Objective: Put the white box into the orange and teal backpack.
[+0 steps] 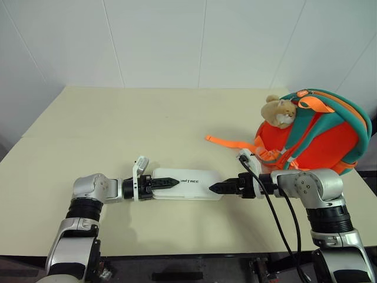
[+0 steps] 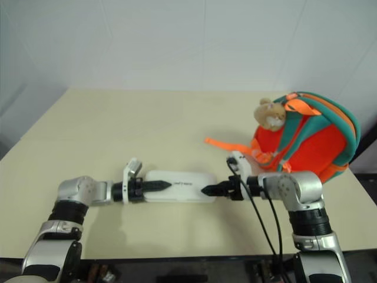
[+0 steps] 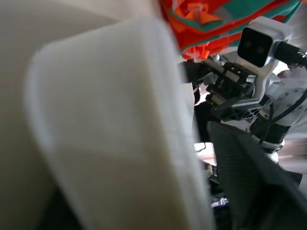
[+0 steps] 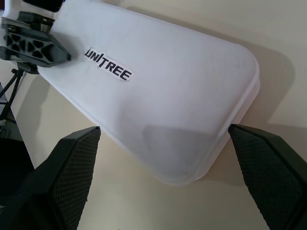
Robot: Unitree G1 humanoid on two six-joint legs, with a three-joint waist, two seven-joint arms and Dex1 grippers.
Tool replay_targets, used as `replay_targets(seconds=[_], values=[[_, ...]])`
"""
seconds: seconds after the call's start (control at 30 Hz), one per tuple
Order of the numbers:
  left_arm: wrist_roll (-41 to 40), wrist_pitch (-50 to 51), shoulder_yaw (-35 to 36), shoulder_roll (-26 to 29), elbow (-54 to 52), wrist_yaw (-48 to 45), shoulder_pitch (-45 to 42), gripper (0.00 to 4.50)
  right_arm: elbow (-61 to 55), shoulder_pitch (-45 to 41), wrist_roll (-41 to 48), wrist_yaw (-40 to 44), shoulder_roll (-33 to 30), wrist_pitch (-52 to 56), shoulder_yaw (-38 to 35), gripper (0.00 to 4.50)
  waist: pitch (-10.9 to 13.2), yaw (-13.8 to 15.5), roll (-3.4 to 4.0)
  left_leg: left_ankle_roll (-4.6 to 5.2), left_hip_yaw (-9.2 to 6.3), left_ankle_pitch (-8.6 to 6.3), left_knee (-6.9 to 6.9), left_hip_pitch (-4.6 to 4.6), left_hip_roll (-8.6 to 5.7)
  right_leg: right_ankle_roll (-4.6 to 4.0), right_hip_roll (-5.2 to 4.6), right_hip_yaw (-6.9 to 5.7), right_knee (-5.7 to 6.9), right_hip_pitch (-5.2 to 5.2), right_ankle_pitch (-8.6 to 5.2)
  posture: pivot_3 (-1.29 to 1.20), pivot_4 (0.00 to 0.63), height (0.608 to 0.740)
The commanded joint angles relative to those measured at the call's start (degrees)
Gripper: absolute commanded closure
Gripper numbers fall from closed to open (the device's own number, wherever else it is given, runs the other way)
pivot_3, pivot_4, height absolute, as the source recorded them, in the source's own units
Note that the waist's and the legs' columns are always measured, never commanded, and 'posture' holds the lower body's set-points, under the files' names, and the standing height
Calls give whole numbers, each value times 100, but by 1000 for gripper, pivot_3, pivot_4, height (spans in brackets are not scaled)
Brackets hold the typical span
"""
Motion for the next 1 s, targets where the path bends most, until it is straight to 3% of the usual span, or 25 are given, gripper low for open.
replay_targets(seconds=[0.03, 0.07, 0.17, 0.33, 0.47, 0.67, 0.83, 1.0], values=[[-42, -24, -38, 155, -162, -160, 2, 2946, -421, 152, 202, 154, -143, -308, -198, 0, 0, 2, 0, 0, 0, 0, 0, 0, 0, 0, 0, 0, 0, 0, 0, 0, 150, 740], [-46, -88, -18, 167, -212, -191, 28, 3146, -523, 235, 303, 220, -194, -306, -287, 0, 0, 3, 0, 0, 0, 0, -1, 0, 0, 0, 0, 0, -1, 0, 0, 0, 150, 740], [-166, -298, 242, 147, -329, -250, 85, 3193, -1040, 626, 695, 622, -477, -419, -526, 0, 0, 8, -1, -1, 0, 0, -2, 0, 0, 0, 0, 0, -4, 1, 0, 0, 150, 740], [-486, -489, 684, 159, -718, -381, 255, 3193, -1373, 1164, 753, 260, -553, -848, -1259, 0, 1, 11, -1, -1, 1, 0, -5, -1, 1, 0, -1, 1, -7, 2, -1, 0, 150, 740], [-614, -789, 860, 385, -1173, -578, 476, 3193, -1953, 2079, 693, 96, -865, -1521, -2336, 0, 0, 55, -1, -4, -1, -2, -10, -3, 0, 4, -1, 0, -14, 4, -3, 0, 150, 740], [-523, -1241, 828, 597, -1203, -752, 590, 3193, -2478, 2661, 830, -387, -991, -1982, -3574, 0, 1, 64, -1, -5, 0, -3, -5, -3, -1, 4, -2, 0, -15, 6, -3, 0, 150, 740], [-532, -1362, 759, 624, -1132, -863, 549, 3193, -2355, 2856, 713, -608, -1092, -2338, -3705, 0, 0, 31, -2, -4, 1, -3, -2, -3, 0, 4, -2, 1, -15, 8, -3, 0, 150, 740], [-531, -1448, 664, 561, -1171, -867, 507, 3193, -1642, 2456, 339, -710, -1180, -2958, -3298, 0, 0, 9, -2, -4, 1, -3, -2, -2, 0, 4, -3, 1, -15, 8, -3, 0, 150, 740]])
